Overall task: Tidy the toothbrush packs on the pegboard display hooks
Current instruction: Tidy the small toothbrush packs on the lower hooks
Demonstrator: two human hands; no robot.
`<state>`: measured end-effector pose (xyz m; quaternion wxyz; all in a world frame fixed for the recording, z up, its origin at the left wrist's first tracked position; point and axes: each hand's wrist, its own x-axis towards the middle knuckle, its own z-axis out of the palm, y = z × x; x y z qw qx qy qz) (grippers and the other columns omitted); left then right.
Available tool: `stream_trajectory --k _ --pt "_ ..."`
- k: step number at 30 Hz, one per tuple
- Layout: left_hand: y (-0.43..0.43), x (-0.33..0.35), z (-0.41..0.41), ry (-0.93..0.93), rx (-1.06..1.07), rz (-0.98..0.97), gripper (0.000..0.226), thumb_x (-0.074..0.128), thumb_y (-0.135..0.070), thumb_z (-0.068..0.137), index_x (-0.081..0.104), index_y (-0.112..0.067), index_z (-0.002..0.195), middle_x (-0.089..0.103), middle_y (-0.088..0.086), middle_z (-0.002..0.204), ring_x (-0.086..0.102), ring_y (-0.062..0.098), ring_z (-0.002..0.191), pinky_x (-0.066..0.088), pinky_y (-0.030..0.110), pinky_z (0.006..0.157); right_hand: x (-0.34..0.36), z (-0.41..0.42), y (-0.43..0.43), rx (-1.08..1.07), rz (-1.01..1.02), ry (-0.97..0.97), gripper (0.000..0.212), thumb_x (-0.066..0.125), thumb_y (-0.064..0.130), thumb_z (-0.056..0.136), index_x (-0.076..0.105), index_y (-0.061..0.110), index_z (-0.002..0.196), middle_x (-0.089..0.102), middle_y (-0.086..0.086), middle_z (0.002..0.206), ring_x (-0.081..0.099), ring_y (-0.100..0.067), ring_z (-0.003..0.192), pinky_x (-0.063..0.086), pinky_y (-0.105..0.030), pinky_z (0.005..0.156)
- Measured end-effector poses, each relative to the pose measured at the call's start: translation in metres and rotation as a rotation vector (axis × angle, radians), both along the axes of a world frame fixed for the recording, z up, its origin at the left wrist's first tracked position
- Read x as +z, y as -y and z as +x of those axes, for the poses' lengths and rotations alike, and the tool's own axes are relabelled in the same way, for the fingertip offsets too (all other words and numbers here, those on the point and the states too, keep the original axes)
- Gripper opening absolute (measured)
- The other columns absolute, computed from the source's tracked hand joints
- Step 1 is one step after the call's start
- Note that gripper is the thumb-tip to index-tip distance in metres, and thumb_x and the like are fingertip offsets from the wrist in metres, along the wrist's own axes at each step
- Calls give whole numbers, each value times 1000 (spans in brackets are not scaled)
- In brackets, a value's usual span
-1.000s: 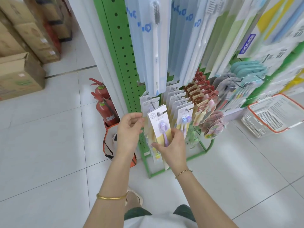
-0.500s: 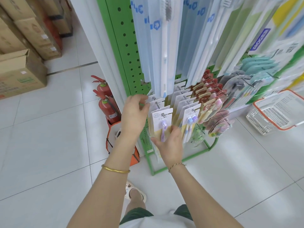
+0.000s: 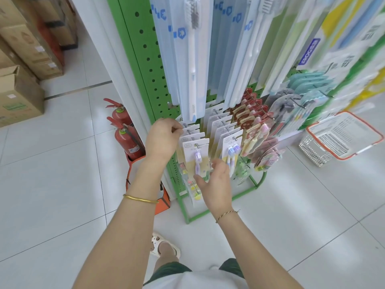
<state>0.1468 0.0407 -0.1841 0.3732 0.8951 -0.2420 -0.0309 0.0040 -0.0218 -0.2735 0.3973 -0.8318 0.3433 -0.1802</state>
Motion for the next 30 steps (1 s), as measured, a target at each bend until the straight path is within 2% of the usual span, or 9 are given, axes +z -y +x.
stream_trajectory --k 3,8,13,19,21,23,25,27,30 --pt "0 0 -4 68 26 -9 15 55 -10 91 69 -8 96 63 7 104 56 22 96 41 27 75 2 -1 0 5 22 28 61 73 24 82 41 3 129 47 -11 121 50 -26 110 46 -33 88" --pt "-6 1 -13 117 100 23 19 48 -11 94 65 -9 103 56 9 108 54 26 94 44 33 73 5 -7 0 23 31 23 65 72 25 82 38 4 133 45 -11 127 49 -26 115 45 -34 91" --pt "-25 -13 -22 119 218 -3 19 45 -9 94 63 -9 98 57 9 107 51 26 100 43 34 72 7 -14 1 30 39 25 63 71 23 83 37 5 133 42 -9 131 46 -23 120 44 -34 95" --pt "-59 -55 -54 1 414 20 12 40 -10 93 52 -13 91 57 8 98 53 30 87 48 43 72 8 -29 5 47 25 12 61 70 27 84 39 5 131 42 -8 131 48 -24 115 40 -27 90" --pt "-64 -67 -69 -80 455 24 12 38 -9 92 45 -17 86 57 6 87 52 29 78 46 37 69 7 -35 8 49 30 -2 60 68 28 85 38 4 131 42 -9 131 48 -23 114 39 -24 87" --pt "-64 -73 -86 -192 457 15 15 37 -9 94 42 -19 84 54 4 81 49 26 75 36 28 63 4 -42 12 53 45 -27 58 66 29 87 39 3 131 43 -10 129 45 -20 115 35 -21 86" --pt "-59 -73 -106 -256 417 55 17 35 -8 93 42 -19 82 49 -1 73 46 22 69 29 28 57 -1 -51 17 73 61 -78 51 62 29 90 42 5 129 44 -8 127 45 -19 112 35 -21 86" --pt "-52 -73 -121 -238 306 74 15 35 -7 95 45 -15 87 47 -3 70 45 20 65 35 32 61 -6 -61 22 99 107 -128 42 57 29 93 45 7 127 45 -8 126 51 -23 109 38 -26 90" --pt "-35 -71 -134 -258 173 -44 11 39 -12 98 46 -13 91 51 2 74 47 25 71 38 34 65 -13 -78 31 113 160 -157 31 51 24 96 53 9 123 50 -9 121 53 -25 108 40 -31 95"
